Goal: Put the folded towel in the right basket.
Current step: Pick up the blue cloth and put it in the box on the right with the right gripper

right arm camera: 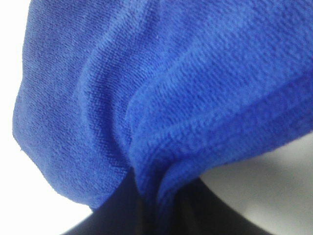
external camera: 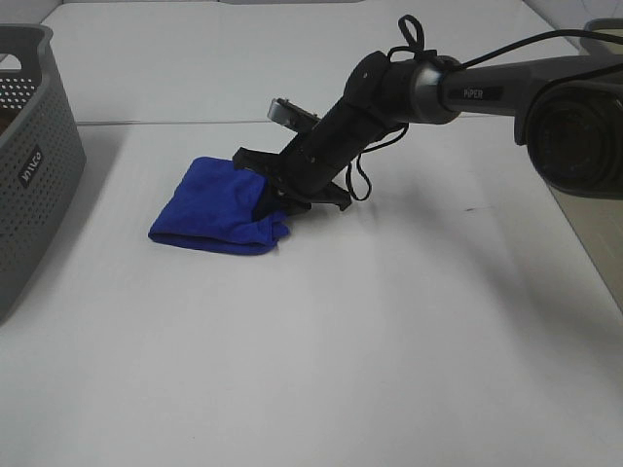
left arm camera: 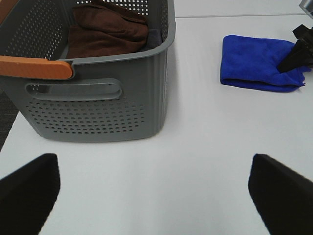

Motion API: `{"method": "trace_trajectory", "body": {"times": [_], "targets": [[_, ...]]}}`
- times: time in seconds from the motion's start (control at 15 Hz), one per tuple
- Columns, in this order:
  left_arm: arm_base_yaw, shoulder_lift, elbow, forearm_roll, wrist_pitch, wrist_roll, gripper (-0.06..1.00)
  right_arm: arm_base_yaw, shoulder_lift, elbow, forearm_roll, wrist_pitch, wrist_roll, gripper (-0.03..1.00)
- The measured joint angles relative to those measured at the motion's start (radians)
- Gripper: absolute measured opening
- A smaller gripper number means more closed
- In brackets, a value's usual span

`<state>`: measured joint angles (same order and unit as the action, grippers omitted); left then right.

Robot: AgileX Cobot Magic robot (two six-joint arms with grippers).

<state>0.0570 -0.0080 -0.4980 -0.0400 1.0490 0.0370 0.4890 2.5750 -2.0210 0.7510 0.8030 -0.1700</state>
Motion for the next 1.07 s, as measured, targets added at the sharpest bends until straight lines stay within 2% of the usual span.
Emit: {"method": "trace_trajectory", "body": {"times": [0.2, 0.6, 0.8, 0.87, 1.07], "targets": [[0.000, 0.000, 0.000, 0.000, 0.000, 0.000, 0.97, 0.000, -0.050, 0.009, -0.049, 0.059, -0.002, 0.11], [0.000, 0.000, 0.000, 0.000, 0.000, 0.000, 0.97, -0.002, -0.313, 0.009, -0.155, 0.157, 0.001, 0.11], [0.000, 0.000, 0.000, 0.000, 0.000, 0.000, 0.97, -0.047, -0.435, 0.009, -0.197, 0.203, 0.040, 0.11], [0.000, 0.000, 0.000, 0.000, 0.000, 0.000, 0.97, -0.153, -0.528, 0.009, -0.208, 0.242, 0.058, 0.11], [0.000, 0.000, 0.000, 0.000, 0.000, 0.000, 0.97, -0.348, -0.643, 0.009, -0.217, 0.318, 0.060, 0.11]]}}
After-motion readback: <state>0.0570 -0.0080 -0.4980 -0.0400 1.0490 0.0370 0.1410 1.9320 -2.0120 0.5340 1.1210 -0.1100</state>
